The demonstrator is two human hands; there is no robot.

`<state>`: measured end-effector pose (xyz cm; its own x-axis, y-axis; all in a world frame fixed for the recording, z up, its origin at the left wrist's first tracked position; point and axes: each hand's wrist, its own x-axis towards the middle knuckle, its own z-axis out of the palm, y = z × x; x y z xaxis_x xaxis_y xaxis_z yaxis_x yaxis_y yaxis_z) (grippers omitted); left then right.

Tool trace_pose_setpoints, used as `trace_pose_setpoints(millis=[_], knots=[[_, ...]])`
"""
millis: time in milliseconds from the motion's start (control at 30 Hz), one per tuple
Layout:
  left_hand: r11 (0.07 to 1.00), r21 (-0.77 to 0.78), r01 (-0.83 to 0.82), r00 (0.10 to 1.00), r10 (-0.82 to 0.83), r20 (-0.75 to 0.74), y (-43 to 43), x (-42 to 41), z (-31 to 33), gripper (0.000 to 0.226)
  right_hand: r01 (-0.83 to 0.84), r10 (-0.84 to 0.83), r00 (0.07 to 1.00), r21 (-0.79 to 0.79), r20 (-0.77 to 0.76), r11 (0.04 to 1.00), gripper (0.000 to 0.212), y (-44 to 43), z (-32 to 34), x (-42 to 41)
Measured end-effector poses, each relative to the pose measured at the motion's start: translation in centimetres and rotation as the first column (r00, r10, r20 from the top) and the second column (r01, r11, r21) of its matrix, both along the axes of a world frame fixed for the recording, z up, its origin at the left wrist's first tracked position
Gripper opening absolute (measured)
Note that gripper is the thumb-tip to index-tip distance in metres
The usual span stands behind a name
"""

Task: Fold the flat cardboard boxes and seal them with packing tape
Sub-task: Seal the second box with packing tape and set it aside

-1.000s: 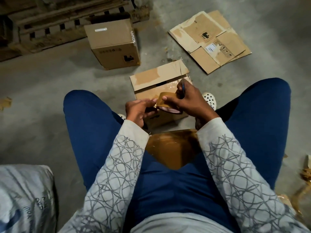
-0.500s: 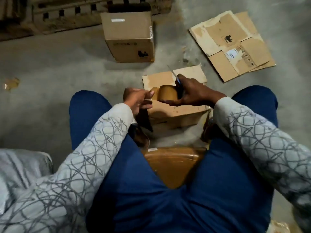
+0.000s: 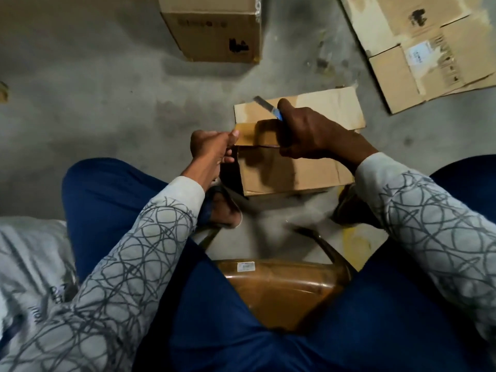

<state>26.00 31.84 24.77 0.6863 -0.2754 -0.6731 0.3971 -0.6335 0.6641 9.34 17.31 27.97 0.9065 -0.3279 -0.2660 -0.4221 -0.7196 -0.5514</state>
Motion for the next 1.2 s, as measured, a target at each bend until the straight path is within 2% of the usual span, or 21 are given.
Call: trace_pose_setpoints(millis=[133,233,300,367,500,767,1000,1133,1200], knots=[[0.998,0.061,0.02,1.0,-0.021,0.021,-1.1,0.3,-1.7,0.028,-0.06,0.067,0.996,-0.117,0.062,0.991,0.052,0.2,-2.7,0.4],[0.992,0.115,0.042,0.999,-0.042,-0.003,-1.1,0.5,-2.6,0.023,-0.08,0.096,0.994,-0.239,0.053,0.968,0.05,0.6,-4.1,1.0],[0.99,0.131,0.042,0.999,-0.038,-0.035,-1.0,0.7,-3.2,0.03,-0.073,0.083,0.996,-0.287,0.021,0.955,0.053,0.3,-4.3,1.5],[0.991,0.126,0.035,0.996,-0.024,-0.087,-0.9,0.7,-3.6,0.036,-0.056,0.057,0.998,-0.254,-0.004,0.966,0.054,0.0,-4.4,1.8],[0.994,0.104,-0.033,0.985,0.05,-0.167,-0.8,0.2,-3.6,0.039,-0.121,0.121,0.99,0.004,0.068,0.993,0.052,0.3,-5.0,2.4],[0.983,0.104,-0.149,0.959,0.169,-0.227,0.1,-0.5,-4.5,0.041,-0.117,0.118,0.989,-0.013,0.09,0.993,0.047,1.0,-5.2,2.8],[0.971,0.162,-0.175,0.962,0.203,-0.181,0.3,-1.4,-5.5,0.018,-0.124,0.126,0.988,-0.029,0.093,0.992,0.048,1.6,-5.2,3.1],[0.967,0.226,-0.116,0.986,0.139,-0.087,0.2,-1.5,-5.5,0.015,-0.133,0.134,0.989,-0.027,0.065,0.991,0.054,1.8,-5.3,3.6],[0.952,0.305,-0.032,0.99,0.073,-0.124,0.7,-1.6,-5.5,0.019,-0.13,0.131,0.99,-0.025,0.045,0.991,0.057,1.6,-5.1,3.7]])
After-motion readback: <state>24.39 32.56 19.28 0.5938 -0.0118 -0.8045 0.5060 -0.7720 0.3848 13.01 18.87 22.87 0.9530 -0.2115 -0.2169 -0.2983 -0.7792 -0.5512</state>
